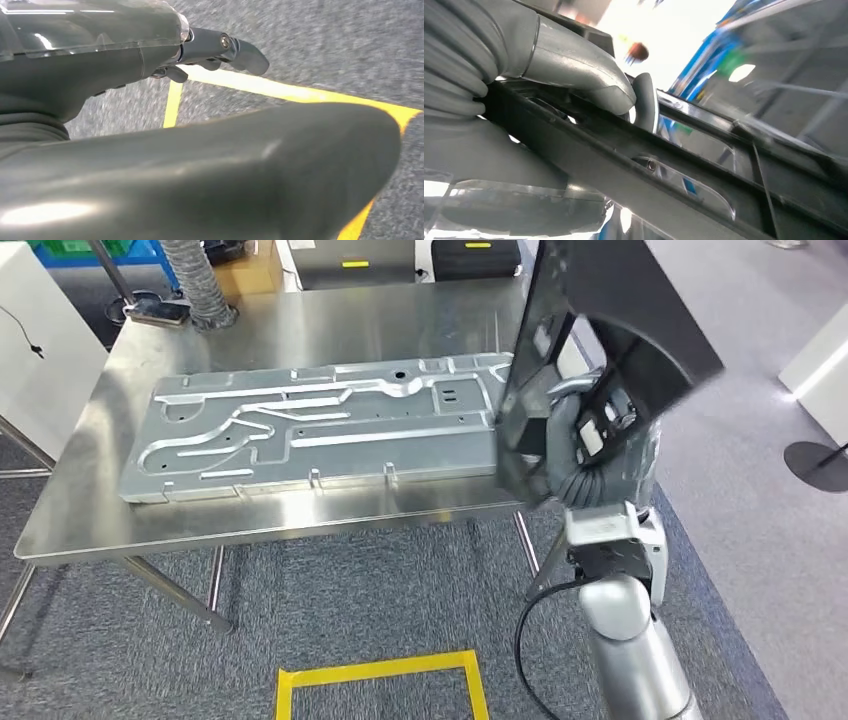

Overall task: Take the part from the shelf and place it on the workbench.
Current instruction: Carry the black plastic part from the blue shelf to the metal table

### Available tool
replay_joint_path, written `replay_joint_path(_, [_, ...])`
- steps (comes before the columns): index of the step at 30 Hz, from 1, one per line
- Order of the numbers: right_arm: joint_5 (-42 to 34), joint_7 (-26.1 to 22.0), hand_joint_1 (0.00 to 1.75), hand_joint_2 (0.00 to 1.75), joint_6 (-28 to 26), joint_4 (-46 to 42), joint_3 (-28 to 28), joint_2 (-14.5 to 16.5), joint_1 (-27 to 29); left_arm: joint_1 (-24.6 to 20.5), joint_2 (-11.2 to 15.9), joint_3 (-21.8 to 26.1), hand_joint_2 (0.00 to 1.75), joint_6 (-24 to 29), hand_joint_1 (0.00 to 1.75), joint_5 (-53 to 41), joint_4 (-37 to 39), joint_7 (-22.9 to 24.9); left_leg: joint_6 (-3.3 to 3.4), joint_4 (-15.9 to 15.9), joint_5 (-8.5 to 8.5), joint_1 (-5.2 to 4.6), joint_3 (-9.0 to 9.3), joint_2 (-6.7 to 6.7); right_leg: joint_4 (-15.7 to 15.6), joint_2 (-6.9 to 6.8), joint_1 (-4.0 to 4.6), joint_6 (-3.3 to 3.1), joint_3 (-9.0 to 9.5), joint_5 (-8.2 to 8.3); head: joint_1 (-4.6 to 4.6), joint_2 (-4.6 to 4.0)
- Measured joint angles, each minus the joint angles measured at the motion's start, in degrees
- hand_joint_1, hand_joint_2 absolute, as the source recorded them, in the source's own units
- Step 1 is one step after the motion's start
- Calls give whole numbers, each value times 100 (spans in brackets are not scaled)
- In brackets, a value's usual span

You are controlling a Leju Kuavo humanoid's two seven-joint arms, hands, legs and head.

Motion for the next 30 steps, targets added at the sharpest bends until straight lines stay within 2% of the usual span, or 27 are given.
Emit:
replay_joint_path(1, [587, 185, 175, 175, -170, 207, -65, -64, -242, -16, 0, -1, 0, -18, 0, -16, 0, -14, 46, -49, -47, 6, 95, -9, 261, -12, -7, 40, -125, 106, 0, 1])
replay_joint_path(2, [1228, 382, 175, 175, -344, 467, -139, -140, -519, -35, 1, -3, 0, -37, 0, -36, 0, -26, 95, -102, -106, 15, 207, -16, 614, -24, -14, 79, -335, 192, -1, 1])
replay_joint_path(3, [1865, 576, 175, 175, -490, 756, -209, -221, -783, -50, 2, -4, 0, -51, 0, -54, 0, -37, 136, -149, -172, 23, 334, -24, 1025, -35, -21, 109, -632, 209, 1, 0])
replay_joint_path(4, [2569, 802, 175, 175, -624, 1080, -273, -307, -1051, -59, 3, -6, 0, -63, 0, -68, 0, -45, 168, -195, -250, 30, 475, -42, 1449, -48, -27, 139, -979, 123, 1, 1])
replay_joint_path(6, [3502, 1158, 175, 175, -671, 1603, -302, -412, -1381, -52, 4, -7, 0, -67, 0, -82, 0, -47, 175, -212, -394, 29, 658, -74, 1648, -51, -28, 155, -1416, -326, 1, 1])
replay_joint_path(7, [3986, 1335, 175, 175, -658, 1932, -285, -448, -1595, -47, 3, -7, 0, -70, 0, -87, 0, -49, 172, -213, -471, 26, 763, -88, 1555, -52, -27, 159, -1549, -458, 1, 1])
replay_joint_path(8, [4429, 1481, 175, 175, -619, 2310, -251, -473, -1845, -46, 3, -8, 0, -74, 0, -93, 0, -53, 167, -212, -553, 20, 872, -93, 1339, -53, -26, 146, -1627, -402, 1, 1])
replay_joint_path(9, [4810, 1593, 175, 175, -575, 2715, -198, -488, -2099, -48, 2, -10, 0, -77, 0, -101, 0, -60, 160, -213, -636, 13, 977, -95, 1026, -53, -20, 123, -1662, -101, 1, 1])
replay_joint_path(11, [5390, 1727, 175, 175, -513, 3489, -51, -498, -2557, -62, -3, -18, 0, -82, 0, -123, 2, -80, 120, -189, -794, -8, 1129, -109, 360, -43, 12, 43, -1689, 925, 2, 0])
replay_joint_path(12, [5615, 1755, 175, 175, -486, 3864, 56, -478, -2759, -68, -4, -20, 0, -84, 0, -131, 2, -91, 90, -184, -864, -11, 1168, -119, 171, -34, 31, 3, -1691, 1316, 0, 0])
replay_joint_path(13, [5802, 1755, 175, 175, -451, 4226, 183, -440, -2955, -78, -4, -22, 0, -89, 0, -138, 3, -105, 54, -165, -899, -14, 1196, -125, 81, -28, 48, -38, -1691, 1510, 0, 1])
replay_joint_path(15, [6079, 1706, 175, 175, -373, 4890, 482, -296, -3311, -103, 3, -25, 0, -100, 0, -142, 2, -137, -22, -39, -867, -8, 1155, -120, 52, -22, 45, -109, -1619, 1476, 0, 0])
replay_joint_path(16, [6145, 1654, 175, 175, -349, 5180, 629, -205, -3450, -118, 5, -28, 0, -104, 0, -144, 3, -149, -58, 151, -808, -4, 1061, -107, 11, -25, 35, -147, -1563, 1450, 1, 0])
replay_joint_path(17, [6173, 1583, 175, 175, -336, 5458, 771, -91, -3557, -131, 6, -30, 0, -103, 0, -146, 3, -155, -90, 422, -781, 3, 895, -94, -31, -27, 22, -176, -1497, 1426, 2, 0])
replay_joint_path(18, [6173, 1495, 175, 175, -328, 5724, 907, 38, -3627, -140, 7, -32, 0, -94, 0, -149, 4, -154, -117, 751, -825, 19, 678, -78, -63, -26, 14, -201, -1432, 1395, 1, 1])
replay_joint_path(20, [6170, 1345, 175, 175, -315, 6241, 1180, 323, -3668, -149, 2, -33, 0, -70, 0, -150, 4, -153, -175, 1309, -1150, 46, 228, -52, -84, -19, 12, -228, -1322, 1304, 1, 1])
replay_joint_path(21, [6168, 1312, 175, 175, -310, 6461, 1305, 460, -3653, -148, 3, -33, 0, -56, 0, -149, 4, -152, -196, 1423, -1325, 59, 62, -42, -83, -15, 12, -229, -1266, 1252, 1, 1])
replay_joint_path(22, [6167, 1299, 175, 175, -304, 6661, 1420, 588, -3630, -148, 4, -33, 0, -42, 0, -148, 4, -152, -209, 1379, -1389, 68, -28, -32, -80, -14, 11, -224, -1207, 1199, 1, 0])
replay_joint_path(23, [6165, 1298, 175, 175, -298, 6841, 1518, 716, -3611, -147, 5, -33, 0, -28, 0, -145, 4, -152, -214, 1169, -1277, 76, -33, -22, -73, -14, 9, -215, -1148, 1148, 1, 0])
replay_joint_path(24, [6159, 1295, 175, 175, -293, 6997, 1596, 836, -3599, -145, 6, -33, 0, -12, 0, -143, 4, -152, -216, 820, -992, 85, 31, -14, -64, -15, 7, -201, -1092, 1094, 1, -1])
replay_joint_path(25, [6149, 1291, 175, 175, -291, 7143, 1664, 951, -3593, -142, 6, -33, 0, 6, 0, -140, 4, -153, -216, 399, -615, 94, 111, -6, -46, -15, 15, -181, -1051, 1043, 1, 0])
replay_joint_path(26, [6129, 1281, 175, 175, -292, 7272, 1721, 1061, -3588, -142, 7, -33, 0, 22, 0, -139, 4, -151, -193, 65, -338, 94, 179, 2, -31, -13, 24, -156, -1031, 1002, 1, 0])
replay_joint_path(27, [6094, 1267, 175, 175, -294, 7386, 1764, 1153, -3579, -142, 7, -33, 0, 37, 0, -140, 4, -153, -160, -157, -132, 90, 221, 5, -15, -10, 36, -126, -1029, 966, 1, 1])
replay_joint_path(28, [6049, 1251, 175, 175, -295, 7487, 1797, 1227, -3564, -139, 7, -32, 0, 48, 0, -141, 4, -153, -119, -242, -52, 82, 225, 5, -4, -8, 47, -95, -1035, 941, 2, 1])
replay_joint_path(30, [5944, 1229, 175, 175, -292, 7637, 1830, 1340, -3522, -137, 7, -32, 0, 54, 0, -148, 4, -160, -40, -220, -36, 85, 233, -7, 13, -14, 49, -29, -1044, 888, 1, 0])
